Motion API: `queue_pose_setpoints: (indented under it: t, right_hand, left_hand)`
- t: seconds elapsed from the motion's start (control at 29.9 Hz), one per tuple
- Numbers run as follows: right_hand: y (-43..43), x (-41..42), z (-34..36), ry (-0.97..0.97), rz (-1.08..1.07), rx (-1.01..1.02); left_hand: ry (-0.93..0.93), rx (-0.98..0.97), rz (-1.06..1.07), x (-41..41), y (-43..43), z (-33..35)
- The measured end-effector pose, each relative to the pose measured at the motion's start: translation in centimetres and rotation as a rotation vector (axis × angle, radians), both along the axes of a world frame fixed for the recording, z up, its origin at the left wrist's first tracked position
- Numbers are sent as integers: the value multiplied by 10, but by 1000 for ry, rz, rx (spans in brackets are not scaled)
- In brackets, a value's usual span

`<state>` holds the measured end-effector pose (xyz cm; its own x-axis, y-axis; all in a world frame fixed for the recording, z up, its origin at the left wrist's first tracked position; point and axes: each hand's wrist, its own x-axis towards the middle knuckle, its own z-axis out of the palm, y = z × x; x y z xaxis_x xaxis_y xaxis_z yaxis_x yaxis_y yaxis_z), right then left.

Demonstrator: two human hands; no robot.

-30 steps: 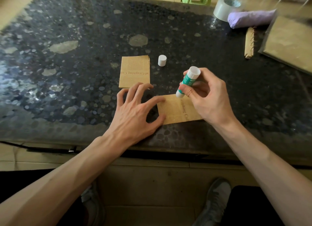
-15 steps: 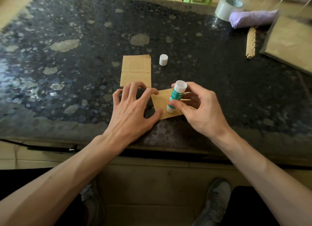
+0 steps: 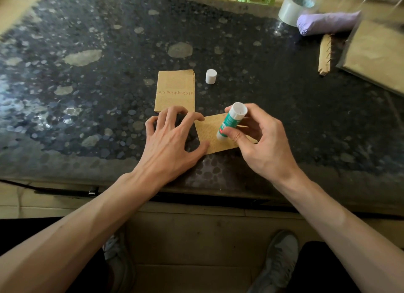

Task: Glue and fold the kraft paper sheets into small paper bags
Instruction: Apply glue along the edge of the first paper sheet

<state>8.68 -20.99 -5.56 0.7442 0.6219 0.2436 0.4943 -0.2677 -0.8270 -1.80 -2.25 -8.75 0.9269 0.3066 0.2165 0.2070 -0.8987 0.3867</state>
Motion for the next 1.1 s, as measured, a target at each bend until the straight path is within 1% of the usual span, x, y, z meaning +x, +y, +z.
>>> queue_pose_setpoints:
  t: [0.23,0.43,0.6,0.77,0.87,1.1]
  right_hand:
    - [3,-1,-5,-117,49,-120]
    - [6,0,-6,-210,4,-126]
    - [8,0,-9,-242,-17,-111]
    - [8,5,-9,-211,-28,-83]
    - [8,10,-5,-170,-26,-127]
    - [4,16,5,-76,86,-198]
  left_hand:
    - [-16,-23,-5,1,1,0]
    - [0,-24,-4,1,2,0]
    - [15,-31,-13,1,2,0]
    - [19,-34,-16,1,2,-1]
    - [25,-35,-18,0,3,-1]
    - [54,-32,-19,2,5,0]
